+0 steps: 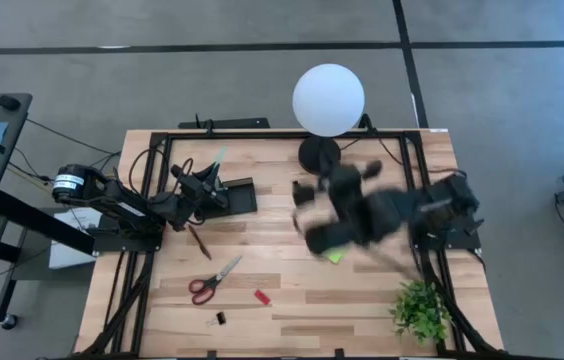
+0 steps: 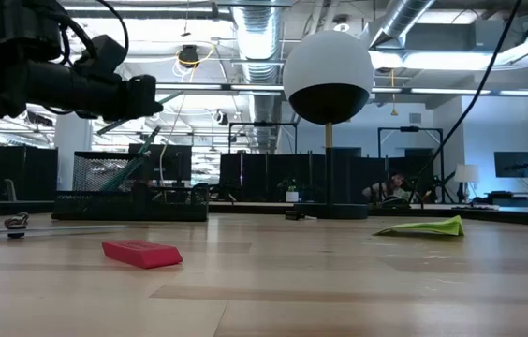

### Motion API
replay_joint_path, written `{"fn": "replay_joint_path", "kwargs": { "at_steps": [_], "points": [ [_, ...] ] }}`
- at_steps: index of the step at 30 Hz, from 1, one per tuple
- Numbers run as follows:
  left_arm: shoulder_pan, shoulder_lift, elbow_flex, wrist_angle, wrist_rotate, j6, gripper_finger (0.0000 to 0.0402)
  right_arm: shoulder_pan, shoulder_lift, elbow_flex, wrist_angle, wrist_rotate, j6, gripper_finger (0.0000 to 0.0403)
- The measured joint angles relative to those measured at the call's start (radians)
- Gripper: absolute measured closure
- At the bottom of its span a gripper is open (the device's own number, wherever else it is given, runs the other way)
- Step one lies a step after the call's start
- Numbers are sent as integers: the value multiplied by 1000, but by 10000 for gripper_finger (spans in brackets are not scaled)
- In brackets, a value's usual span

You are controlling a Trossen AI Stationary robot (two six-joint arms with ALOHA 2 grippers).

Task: Pick and place office supplies into organizer
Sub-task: Put the blue pencil into the black desk organizer

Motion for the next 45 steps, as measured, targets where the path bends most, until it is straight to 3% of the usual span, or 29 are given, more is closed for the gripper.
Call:
{"fn": "replay_joint_path", "kwargs": {
  "at_steps": [2, 9, 11, 12, 14, 16, 19, 22, 25, 28, 30, 32, 36, 45],
  "points": [
    [0, 0, 0, 0, 0, -21, 391, -82, 1, 11, 133, -166, -146, 403],
    [0, 0, 0, 0, 19, -45, 391, -147, 63, 1, 585, -1130, -1103, 403],
    [0, 0, 0, 0, 23, -53, 391, -152, 86, 1, 741, -1361, -1263, 403],
    [0, -1, 0, 0, 21, -52, 391, -159, 100, 8, 839, -1424, -1307, 403],
    [0, -13, -1, 1, 19, -56, 391, -180, 102, 5, 890, -1417, -1345, 403],
    [-1, -19, -1, -2, 19, -67, 391, -225, 118, 5, 906, -1322, -1350, 403],
    [-2, -50, -1, 1, 26, -70, 391, -335, 146, -4, 831, -1274, -1264, 403],
    [-3, -84, -1, -1, 40, -70, 391, -445, 144, -116, 895, -1472, -1109, 403],
    [-9, -113, -1, 0, 40, -28, 391, -499, 135, -295, 1218, -1781, -1083, 403],
    [-10, -135, -1, -2, 23, 0, 391, -520, 122, -422, 1637, -1914, -1051, 403],
    [-10, -150, -4, -2, 10, 6, 391, -541, 110, -480, 1812, -1916, -970, 403],
    [-11, -160, -26, -3, 5, -3, 391, -558, 113, -536, 1867, -1911, -928, 403],
    [-11, -175, -66, -11, 10, -55, 391, -567, 128, -611, 1856, -1895, -922, 403],
    [-57, -195, -48, -3, 71, 17, 391, -583, 128, -622, 1853, -1880, -894, 403]
  ]
}}
